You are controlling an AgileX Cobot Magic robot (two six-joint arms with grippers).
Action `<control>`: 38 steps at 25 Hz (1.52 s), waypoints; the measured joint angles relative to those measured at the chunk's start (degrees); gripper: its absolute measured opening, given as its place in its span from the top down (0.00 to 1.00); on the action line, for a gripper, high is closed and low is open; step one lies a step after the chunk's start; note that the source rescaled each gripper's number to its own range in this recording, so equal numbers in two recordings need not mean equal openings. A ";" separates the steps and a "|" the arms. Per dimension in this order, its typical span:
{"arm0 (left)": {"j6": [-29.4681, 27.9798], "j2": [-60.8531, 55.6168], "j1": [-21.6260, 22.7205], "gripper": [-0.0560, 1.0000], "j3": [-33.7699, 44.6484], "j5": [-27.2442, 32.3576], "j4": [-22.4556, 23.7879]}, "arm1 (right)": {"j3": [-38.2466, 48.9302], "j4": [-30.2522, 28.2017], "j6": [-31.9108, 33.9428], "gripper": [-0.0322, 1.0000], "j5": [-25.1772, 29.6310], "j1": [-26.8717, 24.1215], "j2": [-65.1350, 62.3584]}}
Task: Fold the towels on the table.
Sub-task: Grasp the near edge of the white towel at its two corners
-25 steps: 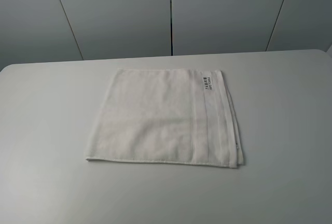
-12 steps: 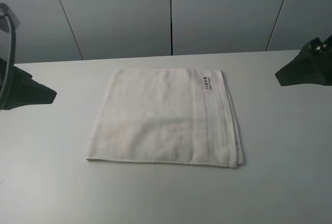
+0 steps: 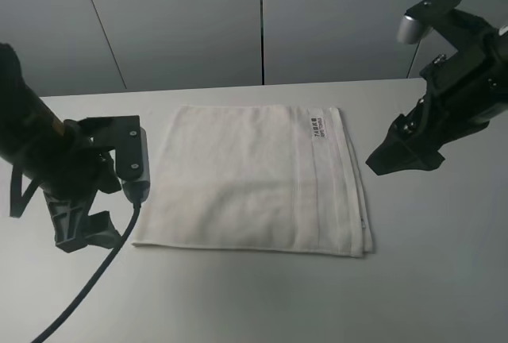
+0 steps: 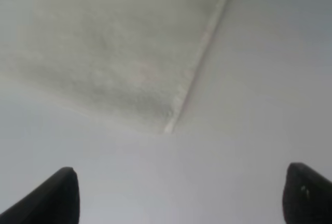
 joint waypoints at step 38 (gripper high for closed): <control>0.09 18.55 -3.84 0.00 -0.39 -11.88 6.40 | 0.00 -4.25 -11.97 0.01 -0.22 7.22 11.15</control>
